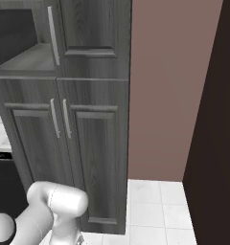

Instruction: Close all open cabinet doors.

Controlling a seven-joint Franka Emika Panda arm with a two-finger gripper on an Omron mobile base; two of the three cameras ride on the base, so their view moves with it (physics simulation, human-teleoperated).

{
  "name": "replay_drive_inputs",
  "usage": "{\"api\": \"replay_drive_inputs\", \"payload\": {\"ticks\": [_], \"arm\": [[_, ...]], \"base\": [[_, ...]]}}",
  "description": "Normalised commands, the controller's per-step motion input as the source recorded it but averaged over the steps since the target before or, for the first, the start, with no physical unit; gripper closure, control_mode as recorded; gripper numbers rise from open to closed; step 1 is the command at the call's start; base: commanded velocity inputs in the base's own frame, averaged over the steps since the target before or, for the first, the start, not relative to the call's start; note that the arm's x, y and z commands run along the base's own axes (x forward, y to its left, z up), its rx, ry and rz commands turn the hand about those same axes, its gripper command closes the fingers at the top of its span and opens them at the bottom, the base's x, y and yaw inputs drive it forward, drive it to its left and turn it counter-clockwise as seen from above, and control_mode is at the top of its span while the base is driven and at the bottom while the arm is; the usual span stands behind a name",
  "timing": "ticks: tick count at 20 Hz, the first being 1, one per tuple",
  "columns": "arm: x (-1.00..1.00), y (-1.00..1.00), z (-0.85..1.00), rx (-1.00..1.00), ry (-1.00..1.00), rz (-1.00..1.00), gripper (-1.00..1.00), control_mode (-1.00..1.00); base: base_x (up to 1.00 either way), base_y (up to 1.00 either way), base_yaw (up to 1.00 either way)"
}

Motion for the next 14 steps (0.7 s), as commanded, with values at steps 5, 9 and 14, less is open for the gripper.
{"api": "replay_drive_inputs", "payload": {"ticks": [5, 9, 14], "arm": [[0.60, -0.28, -0.15, 0.01, 0.01, 0.00, -1.00, -1.00], [0.70, -0.29, -0.12, 0.02, 0.03, 0.00, -1.00, -1.00], [0.91, -0.20, -0.10, 0.03, 0.02, 0.04, -1.00, -1.00]], "base": [[0.00, 0.00, 0.00], [0.00, 0.00, 0.00], [0.00, 0.00, 0.00]]}}
